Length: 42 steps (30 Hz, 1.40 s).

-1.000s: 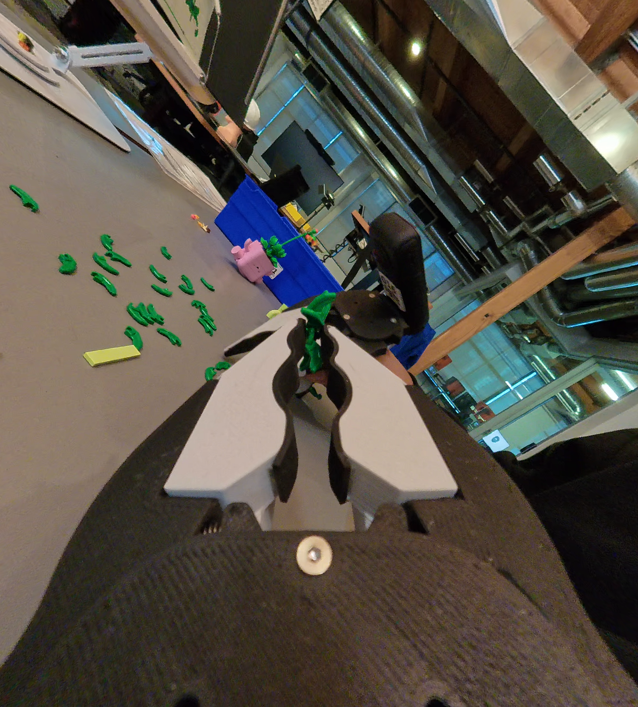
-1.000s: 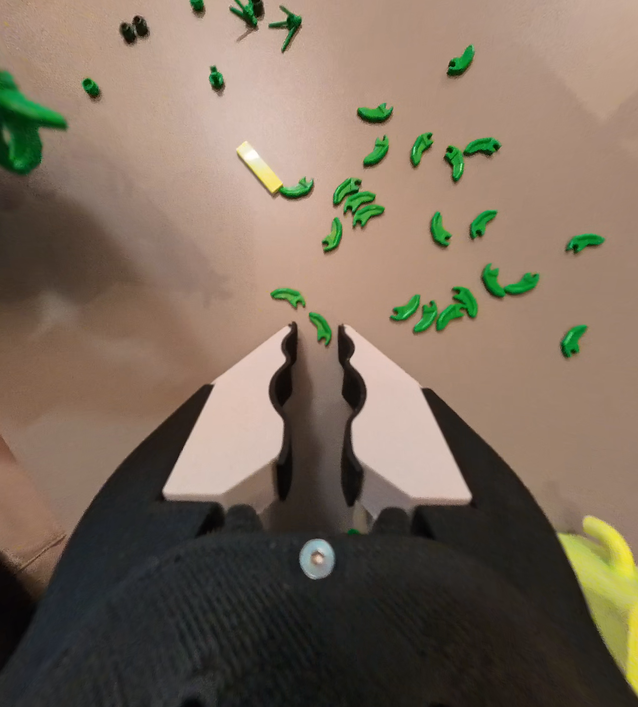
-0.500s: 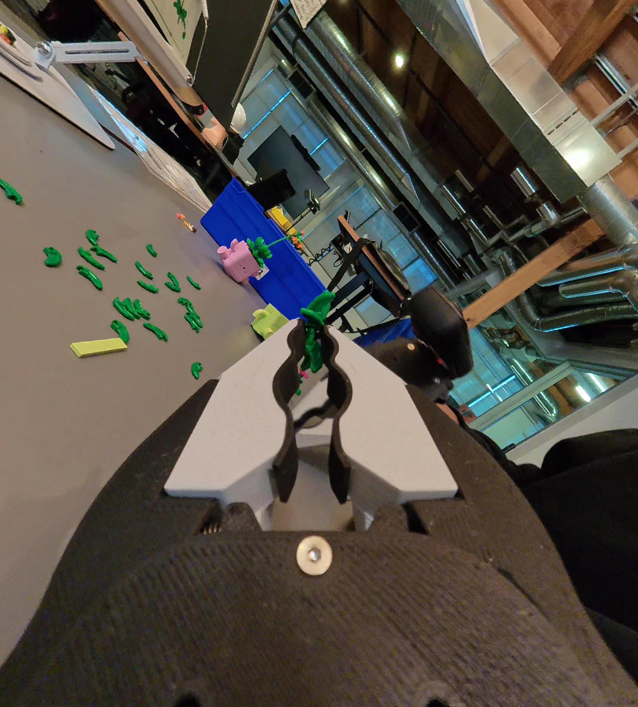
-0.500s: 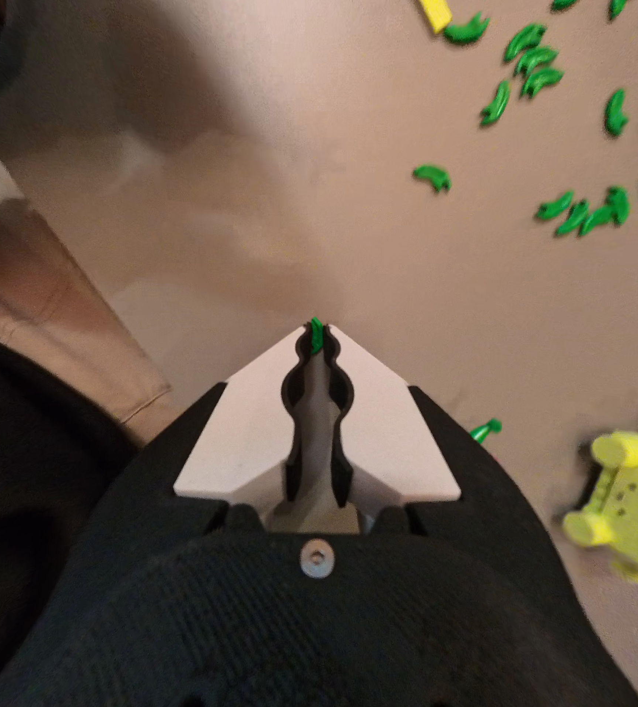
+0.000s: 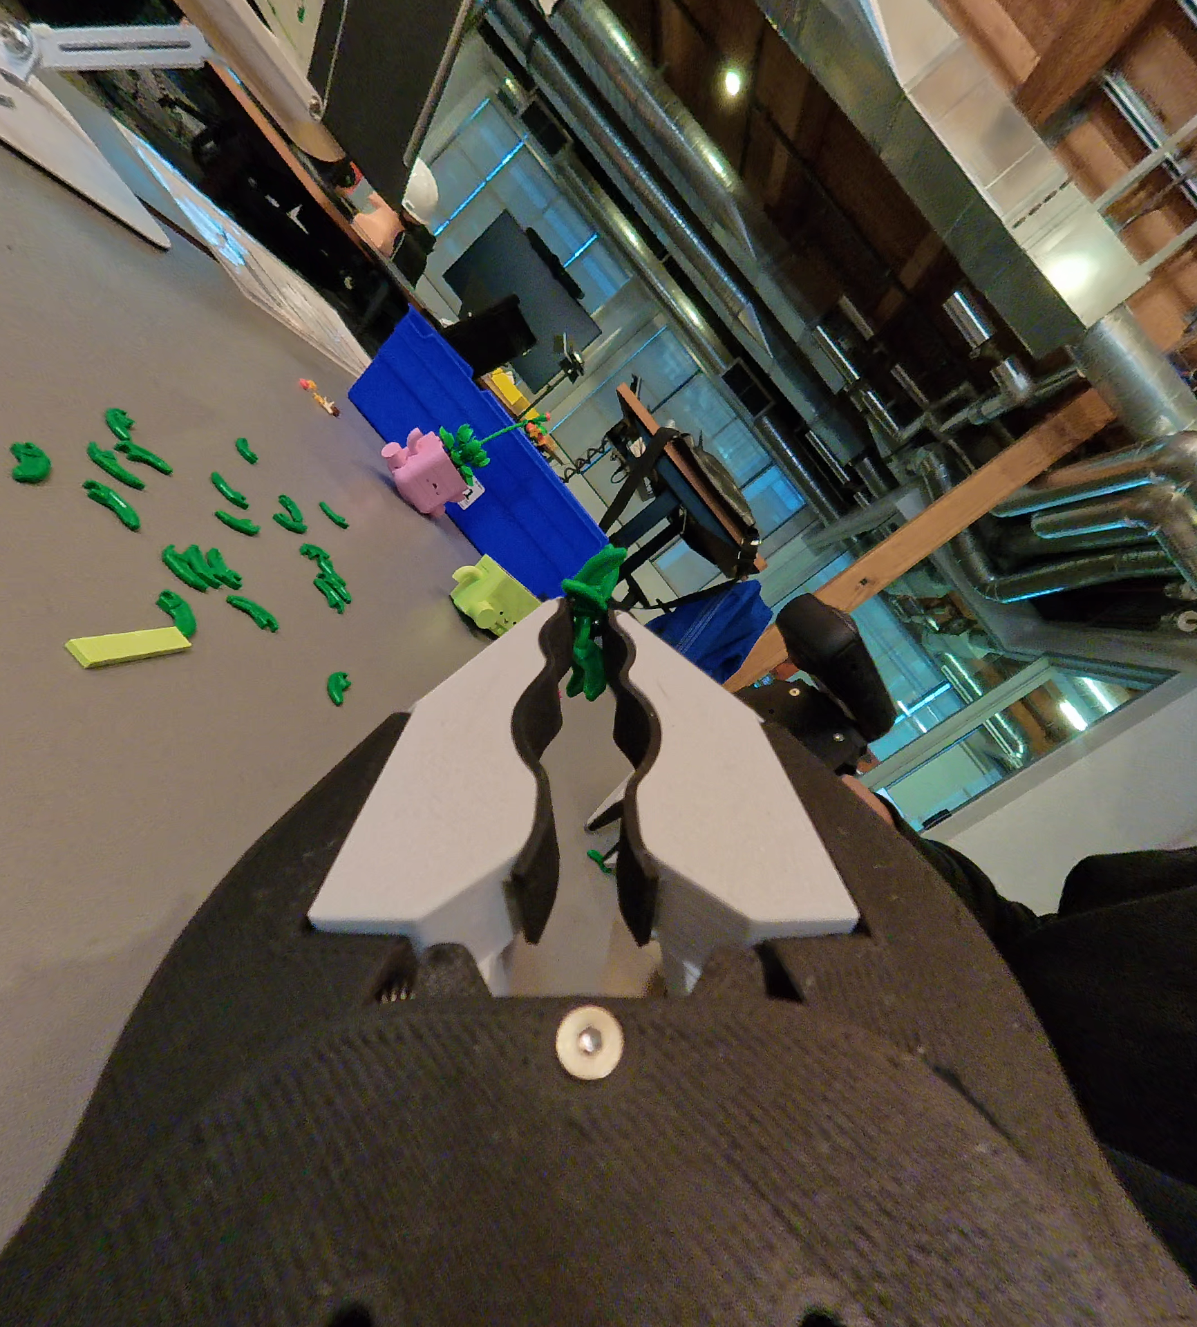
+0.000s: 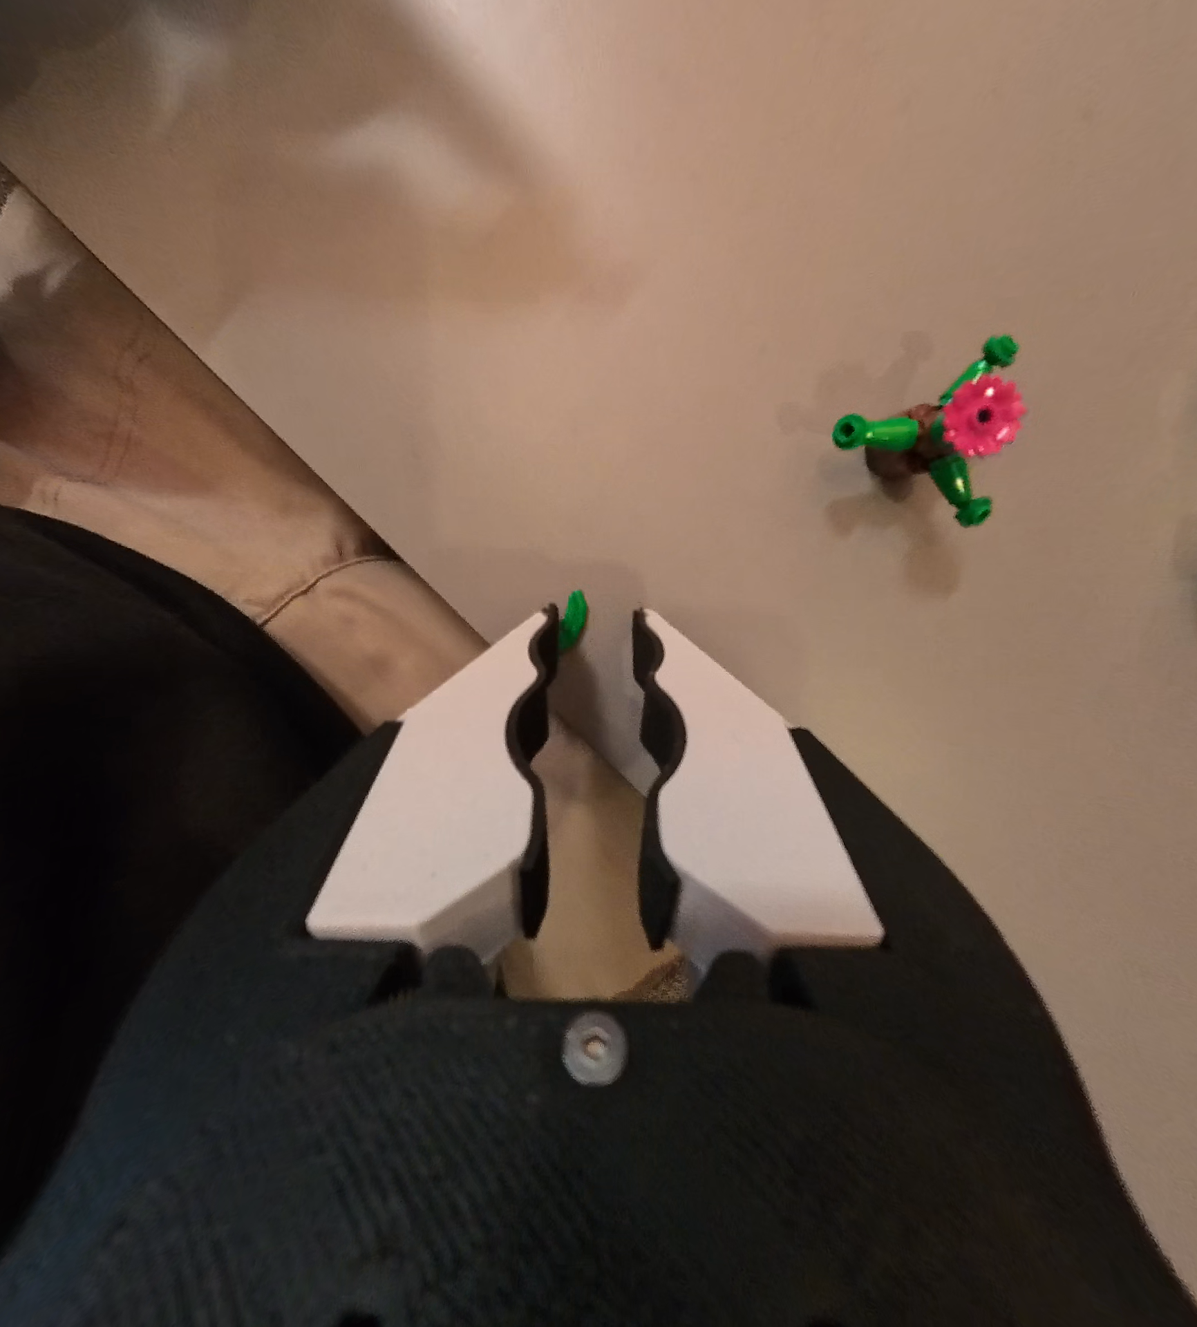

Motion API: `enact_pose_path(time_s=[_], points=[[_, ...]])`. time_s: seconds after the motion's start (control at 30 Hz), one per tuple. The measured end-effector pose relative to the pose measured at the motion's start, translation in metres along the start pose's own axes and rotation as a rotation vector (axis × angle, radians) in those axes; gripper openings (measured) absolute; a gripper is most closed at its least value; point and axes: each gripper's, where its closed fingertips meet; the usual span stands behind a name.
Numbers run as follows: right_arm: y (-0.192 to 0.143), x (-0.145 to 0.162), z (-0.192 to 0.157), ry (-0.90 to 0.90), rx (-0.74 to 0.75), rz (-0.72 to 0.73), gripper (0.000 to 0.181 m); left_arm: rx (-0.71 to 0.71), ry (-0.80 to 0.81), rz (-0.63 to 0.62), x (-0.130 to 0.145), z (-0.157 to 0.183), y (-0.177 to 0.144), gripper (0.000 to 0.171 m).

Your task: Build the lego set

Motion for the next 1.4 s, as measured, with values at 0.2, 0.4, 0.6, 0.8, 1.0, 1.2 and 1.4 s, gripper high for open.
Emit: enact_pose_path(time_s=[0.2, 0.4, 0.6, 0.8, 1.0, 1.2, 1.4], points=[[-0.007, 0.013, -0.005, 0.069, -0.127, 0.040, 0.019, 0.003, -0.006, -0.003, 0.001, -0.001, 0.001, 0.005], [-0.003, 0.008, -0.019, 0.044, -0.156, 0.079, 0.014, 0.009, -0.017, -0.006, 0.002, -0.001, 0.001, 0.005], [-0.001, -0.011, -0.049, -0.006, -0.265, 0.147, 0.013, 0.004, -0.020, -0.007, 0.002, -0.002, 0.001, 0.005], [-0.013, -0.018, -0.019, -0.199, -0.111, 0.241, 0.027, 0.020, -0.036, -0.006, 0.002, 0.000, 0.001, 0.005], [-0.003, -0.017, -0.032, -0.377, -0.279, 0.313, 0.048, 0.020, -0.036, -0.019, 0.005, 0.000, 0.003, 0.005], [-0.003, 0.000, -0.032, -0.430, -0.355, 0.216, 0.041, 0.019, -0.045, -0.016, 0.004, -0.003, 0.002, 0.005], [-0.006, 0.009, -0.036, -0.432, -0.309, 0.175, 0.039, 0.033, -0.062, -0.025, 0.006, -0.001, 0.004, 0.005]])
Point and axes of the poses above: each gripper's, where its closed fingertips meet, y out along the fingers, x out of its underside, z = x × y across the jaws, and after that the axes turned 9 degrees about -y, right-handed
